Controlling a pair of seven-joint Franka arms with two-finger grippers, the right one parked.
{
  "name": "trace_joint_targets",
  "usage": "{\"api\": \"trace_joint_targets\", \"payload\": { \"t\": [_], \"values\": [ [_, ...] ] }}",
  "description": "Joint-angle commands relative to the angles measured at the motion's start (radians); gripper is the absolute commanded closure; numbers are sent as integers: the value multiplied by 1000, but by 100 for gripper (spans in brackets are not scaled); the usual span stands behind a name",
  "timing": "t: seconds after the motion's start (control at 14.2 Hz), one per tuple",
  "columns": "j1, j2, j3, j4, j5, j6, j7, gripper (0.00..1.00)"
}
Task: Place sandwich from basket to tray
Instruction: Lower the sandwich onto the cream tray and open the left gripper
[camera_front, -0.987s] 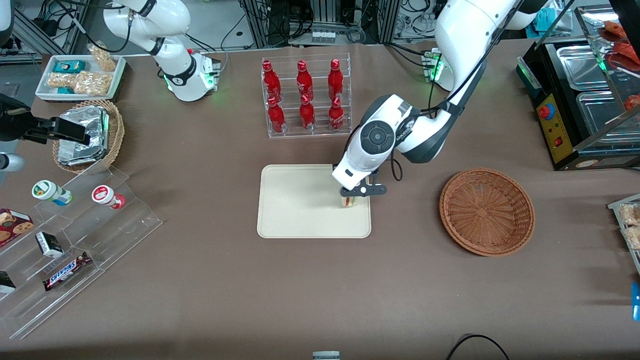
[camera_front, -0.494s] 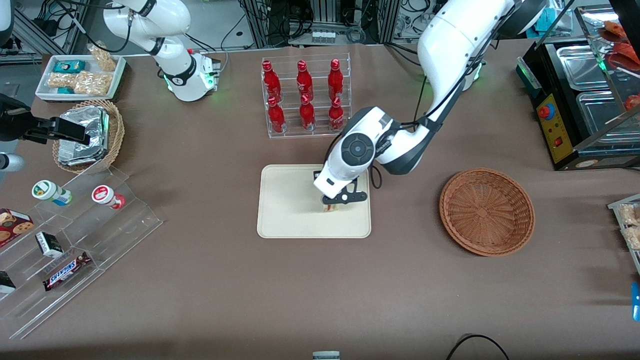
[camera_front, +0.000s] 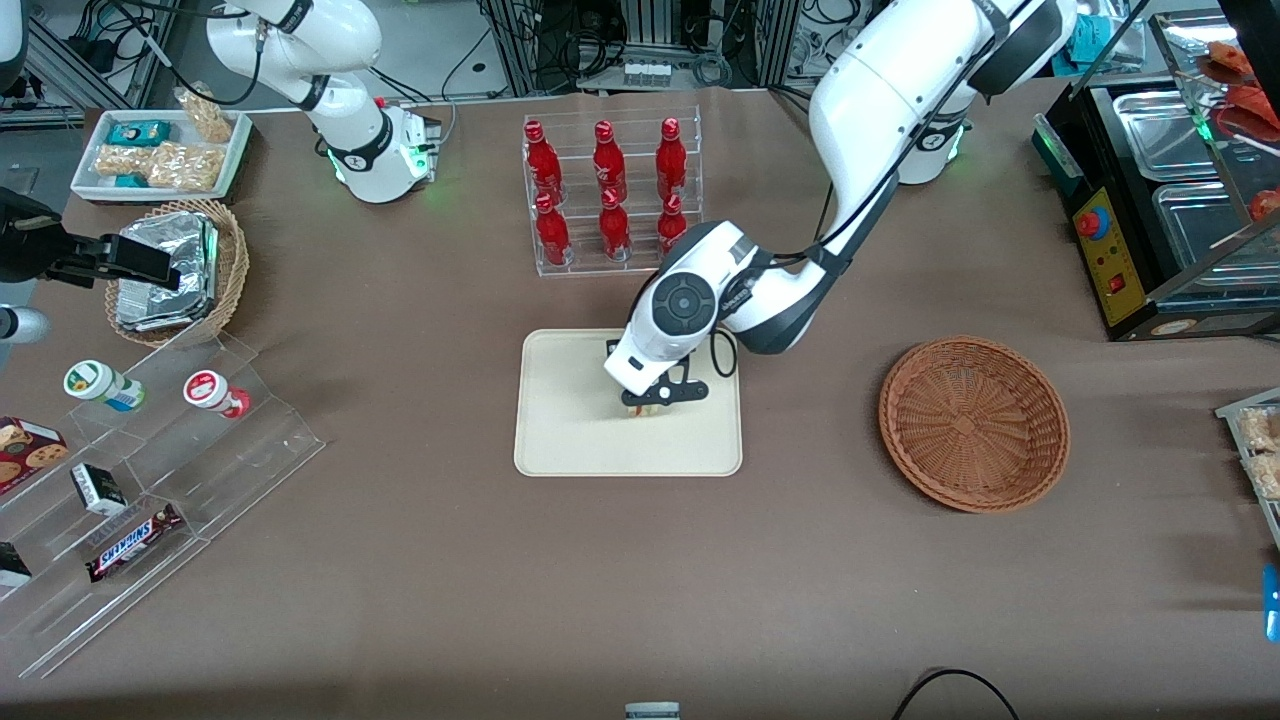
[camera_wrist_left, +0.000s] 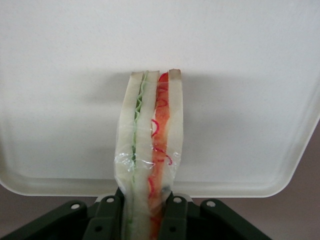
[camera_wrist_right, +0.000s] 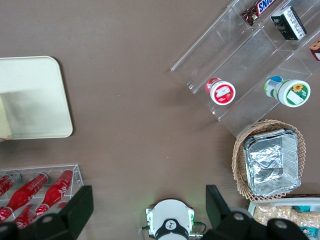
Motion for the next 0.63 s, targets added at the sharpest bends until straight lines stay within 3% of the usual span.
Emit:
{"api": "trace_joint_targets", "payload": {
  "t": [0.0,0.07,0.14,0.28,0.42,0.56],
  "values": [
    [-39,53,12,58,37,-8,-43,70],
    [-50,64,11,67,48,-9,-46,65],
    [-53,67,11,69,61,-9,-46,53],
    [-57,73,12,69,65,-9,-49,38],
    [-57,73,12,72,65,-9,-49,4],
    [-57,73,14,87,68,-11,-54,0]
  ]
}}
